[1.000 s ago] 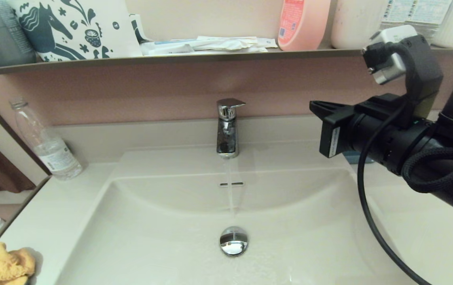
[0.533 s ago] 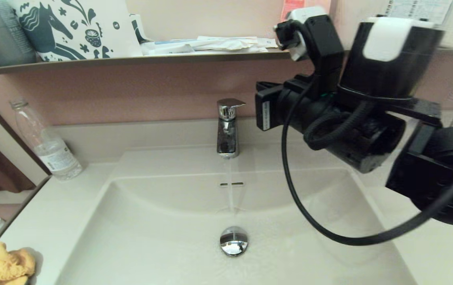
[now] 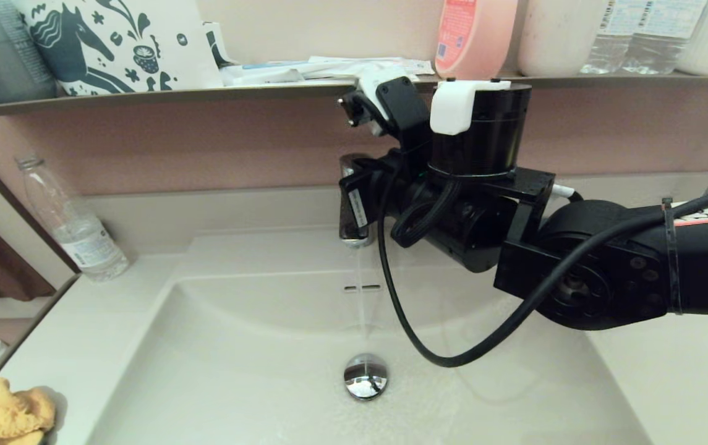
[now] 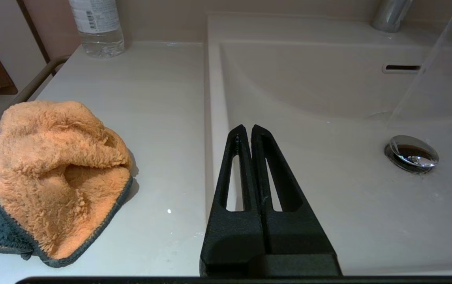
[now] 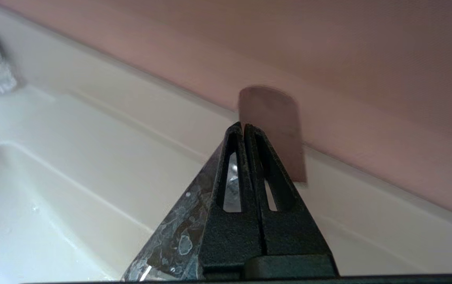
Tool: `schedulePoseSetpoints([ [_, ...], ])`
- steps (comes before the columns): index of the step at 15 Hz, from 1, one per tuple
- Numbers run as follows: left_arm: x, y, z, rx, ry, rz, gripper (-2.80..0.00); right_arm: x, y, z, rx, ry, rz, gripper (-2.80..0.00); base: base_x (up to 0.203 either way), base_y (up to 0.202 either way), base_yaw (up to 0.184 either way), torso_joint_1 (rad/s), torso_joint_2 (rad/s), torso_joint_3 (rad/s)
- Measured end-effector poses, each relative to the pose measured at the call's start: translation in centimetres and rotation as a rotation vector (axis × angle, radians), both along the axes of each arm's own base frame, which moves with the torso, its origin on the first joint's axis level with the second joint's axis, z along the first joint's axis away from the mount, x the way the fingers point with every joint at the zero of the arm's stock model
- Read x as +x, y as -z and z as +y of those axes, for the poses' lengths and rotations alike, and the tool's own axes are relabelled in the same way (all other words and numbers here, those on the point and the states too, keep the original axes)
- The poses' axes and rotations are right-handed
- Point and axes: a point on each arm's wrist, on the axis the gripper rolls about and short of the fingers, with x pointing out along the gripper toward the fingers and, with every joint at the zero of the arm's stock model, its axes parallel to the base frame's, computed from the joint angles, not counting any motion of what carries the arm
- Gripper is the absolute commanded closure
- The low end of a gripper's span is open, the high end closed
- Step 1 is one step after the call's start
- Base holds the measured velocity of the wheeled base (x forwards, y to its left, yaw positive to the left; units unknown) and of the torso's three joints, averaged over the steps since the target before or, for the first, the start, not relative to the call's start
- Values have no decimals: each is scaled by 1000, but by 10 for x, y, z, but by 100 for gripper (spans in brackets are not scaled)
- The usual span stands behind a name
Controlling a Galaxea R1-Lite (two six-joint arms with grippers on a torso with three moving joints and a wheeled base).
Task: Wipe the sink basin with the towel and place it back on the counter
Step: Turn off the faucet
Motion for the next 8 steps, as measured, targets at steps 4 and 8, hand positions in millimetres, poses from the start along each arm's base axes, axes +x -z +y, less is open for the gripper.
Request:
schedulePoseSetpoints([
  [4, 0, 0, 0, 0, 0, 0, 0, -2, 5, -1, -12, 7, 12, 0, 0, 0, 0, 0, 0, 0],
  [8, 0, 0, 0, 0, 0, 0, 0, -11, -5, -18, 5, 25, 10, 0, 0, 0, 0, 0, 0, 0],
])
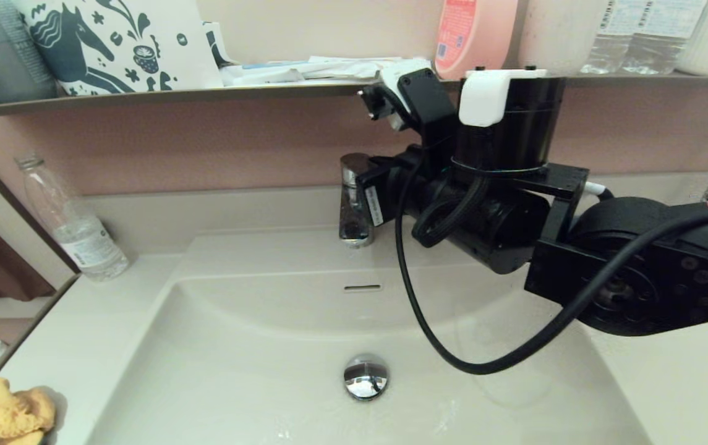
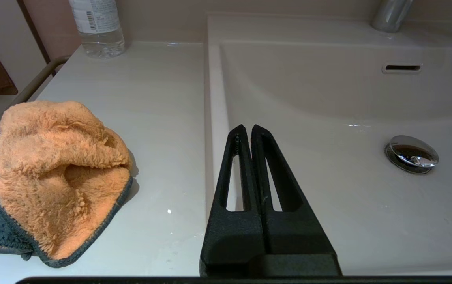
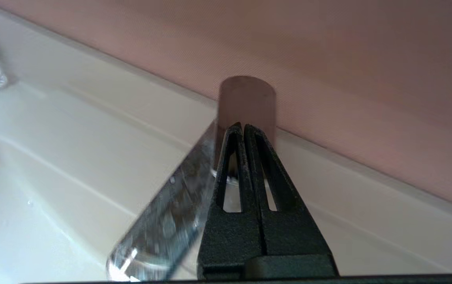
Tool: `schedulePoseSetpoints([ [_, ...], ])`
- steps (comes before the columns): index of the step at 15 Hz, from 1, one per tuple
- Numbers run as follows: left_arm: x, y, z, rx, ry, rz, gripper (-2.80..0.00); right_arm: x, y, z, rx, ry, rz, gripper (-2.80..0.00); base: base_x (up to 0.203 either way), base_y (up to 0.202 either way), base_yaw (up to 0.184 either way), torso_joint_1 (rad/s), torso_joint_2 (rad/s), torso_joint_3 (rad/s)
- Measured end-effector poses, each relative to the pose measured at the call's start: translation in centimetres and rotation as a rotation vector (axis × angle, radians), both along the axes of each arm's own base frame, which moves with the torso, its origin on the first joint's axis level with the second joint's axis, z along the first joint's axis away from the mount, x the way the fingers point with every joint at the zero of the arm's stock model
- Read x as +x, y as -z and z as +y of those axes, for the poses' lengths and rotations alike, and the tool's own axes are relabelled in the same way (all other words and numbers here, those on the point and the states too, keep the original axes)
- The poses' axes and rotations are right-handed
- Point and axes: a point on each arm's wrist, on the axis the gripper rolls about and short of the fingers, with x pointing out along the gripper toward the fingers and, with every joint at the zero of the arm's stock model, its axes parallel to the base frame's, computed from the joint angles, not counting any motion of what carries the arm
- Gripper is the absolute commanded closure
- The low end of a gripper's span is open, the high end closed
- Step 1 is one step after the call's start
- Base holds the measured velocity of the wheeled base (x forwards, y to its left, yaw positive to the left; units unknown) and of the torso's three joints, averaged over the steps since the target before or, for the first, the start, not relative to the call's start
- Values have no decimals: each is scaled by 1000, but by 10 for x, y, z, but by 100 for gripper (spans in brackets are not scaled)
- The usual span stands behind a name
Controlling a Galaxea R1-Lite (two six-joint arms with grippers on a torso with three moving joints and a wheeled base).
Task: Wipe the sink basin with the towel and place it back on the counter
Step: Turn off the faucet, then pick up the cloth
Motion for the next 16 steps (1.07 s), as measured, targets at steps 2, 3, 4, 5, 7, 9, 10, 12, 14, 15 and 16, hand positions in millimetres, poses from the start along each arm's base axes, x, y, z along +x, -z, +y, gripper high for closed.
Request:
schedulePoseSetpoints([
  [2, 0, 0, 0, 0, 0, 0, 0, -1, 4, -25, -17, 58, 25, 0, 0, 0, 0, 0, 0, 0],
  [3, 0, 0, 0, 0, 0, 1, 0, 0, 5, -43, -18, 104, 36, 0, 0, 0, 0, 0, 0, 0],
  [4, 0, 0, 0, 0, 0, 0, 0, -1, 7, -61, -24, 151, 51, 0, 0, 0, 0, 0, 0, 0],
  [5, 0, 0, 0, 0, 0, 1, 0, -4, 8, -82, -30, 203, 61, 0, 0, 0, 0, 0, 0, 0],
  [7, 0, 0, 0, 0, 0, 0, 0, -13, 7, -125, -38, 305, 66, 0, 0, 0, 0, 0, 0, 0],
  [9, 0, 0, 0, 0, 0, 0, 0, -33, 2, -169, -36, 406, 45, 0, 0, 0, 0, 0, 0, 0],
  [10, 0, 0, 0, 0, 0, 0, 0, -45, 0, -189, -28, 455, 32, 0, 0, 0, 0, 0, 0, 0],
  [12, 0, 0, 0, 0, 0, 0, 0, -75, -6, -226, 1, 563, -12, 0, 0, 0, 0, 0, 0, 0],
  [14, 0, 0, 0, 0, -1, 0, 0, -110, -10, -254, 33, 647, -67, 0, 0, 0, 0, 0, 0, 0],
  [15, 0, 0, 0, 0, 0, 0, 0, -128, -10, -264, 44, 687, -90, 0, 0, 0, 0, 0, 0, 0],
  [16, 0, 0, 0, 0, 0, 0, 0, -147, -8, -274, 52, 732, -109, 0, 0, 0, 0, 0, 0, 0],
])
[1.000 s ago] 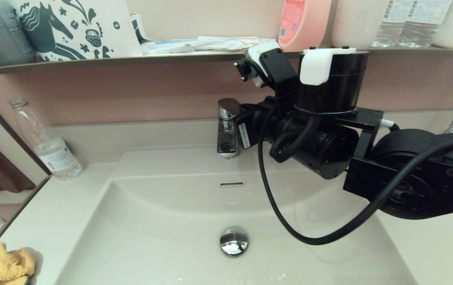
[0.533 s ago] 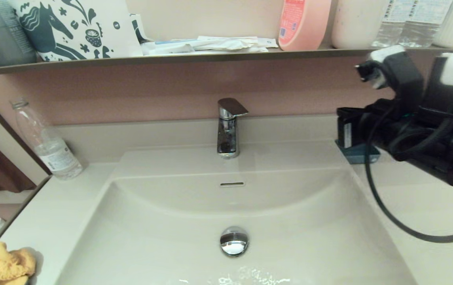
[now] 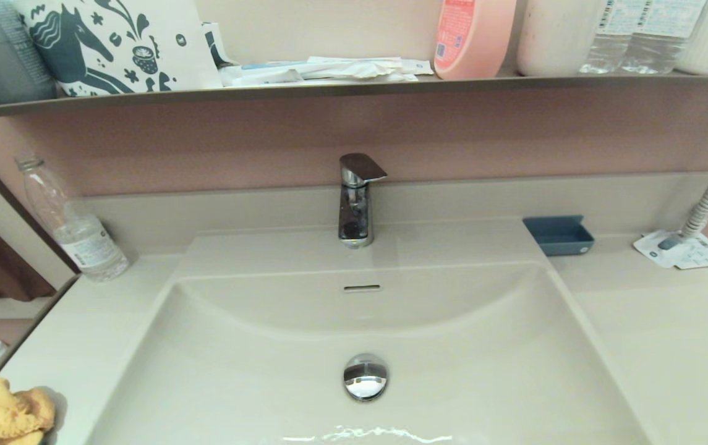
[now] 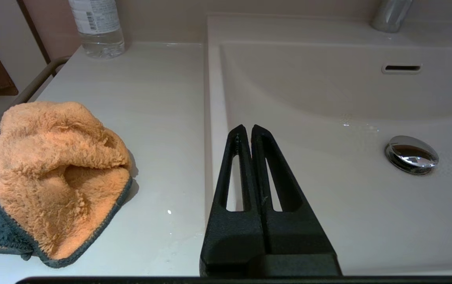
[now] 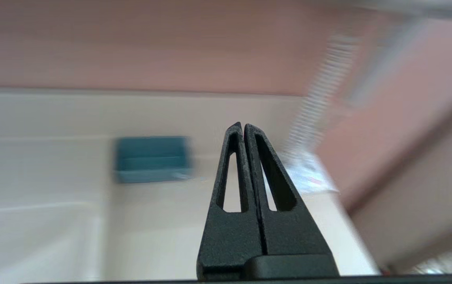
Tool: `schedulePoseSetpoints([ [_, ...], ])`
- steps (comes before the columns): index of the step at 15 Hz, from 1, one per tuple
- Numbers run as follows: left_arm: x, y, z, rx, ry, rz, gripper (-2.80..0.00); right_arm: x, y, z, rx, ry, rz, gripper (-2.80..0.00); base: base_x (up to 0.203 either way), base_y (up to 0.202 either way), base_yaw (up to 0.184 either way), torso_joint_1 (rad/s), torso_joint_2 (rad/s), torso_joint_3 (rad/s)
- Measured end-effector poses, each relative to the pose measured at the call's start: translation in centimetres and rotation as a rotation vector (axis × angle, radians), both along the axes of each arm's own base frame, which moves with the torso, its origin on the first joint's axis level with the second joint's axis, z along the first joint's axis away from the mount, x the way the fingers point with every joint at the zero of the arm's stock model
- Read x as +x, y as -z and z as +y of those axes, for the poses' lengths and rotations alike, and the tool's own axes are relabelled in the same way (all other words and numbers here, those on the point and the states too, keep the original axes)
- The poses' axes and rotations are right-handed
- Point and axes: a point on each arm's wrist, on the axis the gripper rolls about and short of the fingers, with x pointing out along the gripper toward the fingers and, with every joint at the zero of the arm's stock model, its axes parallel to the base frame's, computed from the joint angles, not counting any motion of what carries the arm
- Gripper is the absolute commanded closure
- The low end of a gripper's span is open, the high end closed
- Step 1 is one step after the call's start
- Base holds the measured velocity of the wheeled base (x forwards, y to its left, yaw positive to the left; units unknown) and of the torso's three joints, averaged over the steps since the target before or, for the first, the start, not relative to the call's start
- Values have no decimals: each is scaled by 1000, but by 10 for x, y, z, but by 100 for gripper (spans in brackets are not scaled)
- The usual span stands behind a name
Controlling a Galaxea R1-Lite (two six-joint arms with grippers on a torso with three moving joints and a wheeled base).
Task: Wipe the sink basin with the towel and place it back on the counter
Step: Pick up the cloth
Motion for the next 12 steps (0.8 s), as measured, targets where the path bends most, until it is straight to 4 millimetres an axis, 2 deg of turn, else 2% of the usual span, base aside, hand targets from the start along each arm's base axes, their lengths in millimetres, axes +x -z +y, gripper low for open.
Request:
schedulePoseSetpoints([
  [3, 0, 0, 0, 0, 0, 0, 0, -56, 13, -14, 6, 84, -52, 0, 0, 0, 0, 0, 0, 0],
  [7, 0, 0, 0, 0, 0, 0, 0, -126, 44, -16, 6, 87, -88, 0, 0, 0, 0, 0, 0, 0],
  [9, 0, 0, 0, 0, 0, 0, 0, -145, 61, -13, 40, 34, -63, 0, 0, 0, 0, 0, 0, 0],
  [12, 0, 0, 0, 0, 0, 0, 0, -157, 79, -11, 85, -115, -34, 0, 0, 0, 0, 0, 0, 0],
])
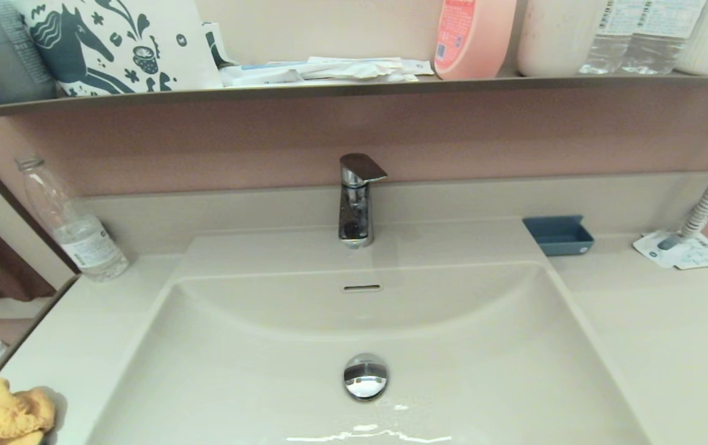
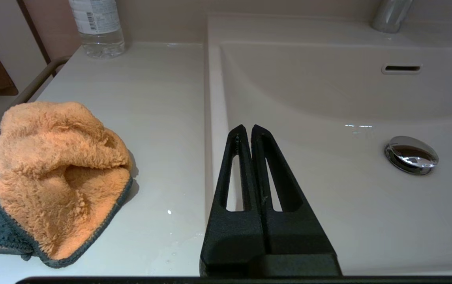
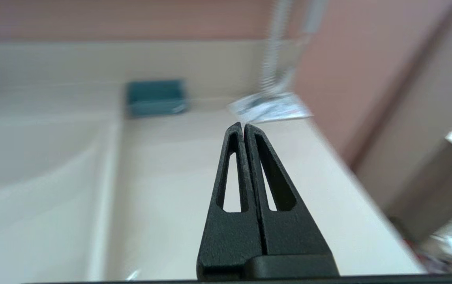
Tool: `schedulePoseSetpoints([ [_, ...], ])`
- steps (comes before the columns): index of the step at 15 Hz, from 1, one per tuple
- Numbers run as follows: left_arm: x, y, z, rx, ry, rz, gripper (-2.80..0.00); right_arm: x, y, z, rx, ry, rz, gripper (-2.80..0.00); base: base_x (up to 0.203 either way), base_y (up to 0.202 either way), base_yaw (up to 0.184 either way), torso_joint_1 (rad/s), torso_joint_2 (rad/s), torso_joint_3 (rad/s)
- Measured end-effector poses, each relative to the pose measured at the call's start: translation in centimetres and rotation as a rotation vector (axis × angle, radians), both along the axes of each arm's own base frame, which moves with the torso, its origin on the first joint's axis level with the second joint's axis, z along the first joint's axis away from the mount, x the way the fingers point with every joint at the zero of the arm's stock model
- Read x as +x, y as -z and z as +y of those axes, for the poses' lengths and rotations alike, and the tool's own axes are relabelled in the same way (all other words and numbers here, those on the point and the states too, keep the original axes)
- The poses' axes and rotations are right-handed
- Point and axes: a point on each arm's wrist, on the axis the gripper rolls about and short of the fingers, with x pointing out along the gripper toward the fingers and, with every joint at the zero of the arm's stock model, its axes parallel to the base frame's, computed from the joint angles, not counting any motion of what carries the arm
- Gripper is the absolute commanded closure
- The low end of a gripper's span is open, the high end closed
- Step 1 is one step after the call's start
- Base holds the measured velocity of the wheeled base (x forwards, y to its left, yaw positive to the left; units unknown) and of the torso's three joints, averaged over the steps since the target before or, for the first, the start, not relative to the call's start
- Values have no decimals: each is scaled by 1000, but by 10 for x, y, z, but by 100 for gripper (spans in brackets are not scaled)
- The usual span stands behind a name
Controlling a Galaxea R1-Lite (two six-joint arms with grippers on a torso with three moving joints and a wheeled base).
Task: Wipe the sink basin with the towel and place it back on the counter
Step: Pick up the cloth
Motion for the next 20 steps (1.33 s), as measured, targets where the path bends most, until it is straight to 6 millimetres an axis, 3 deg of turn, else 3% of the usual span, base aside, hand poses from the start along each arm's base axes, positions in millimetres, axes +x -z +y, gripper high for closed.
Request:
schedulePoseSetpoints([
  [7, 0, 0, 0, 0, 0, 0, 0, -6, 79, 3, 56, -191, 92, 0, 0, 0, 0, 0, 0, 0],
  [10, 0, 0, 0, 0, 0, 0, 0, -5, 94, 5, 88, -287, 106, 0, 0, 0, 0, 0, 0, 0],
  [15, 0, 0, 0, -1, 0, 0, 0, 5, 119, 5, 89, -283, 164, 0, 0, 0, 0, 0, 0, 0],
  [20, 0, 0, 0, -1, 0, 0, 0, 7, 125, 3, 75, -218, 179, 0, 0, 0, 0, 0, 0, 0],
])
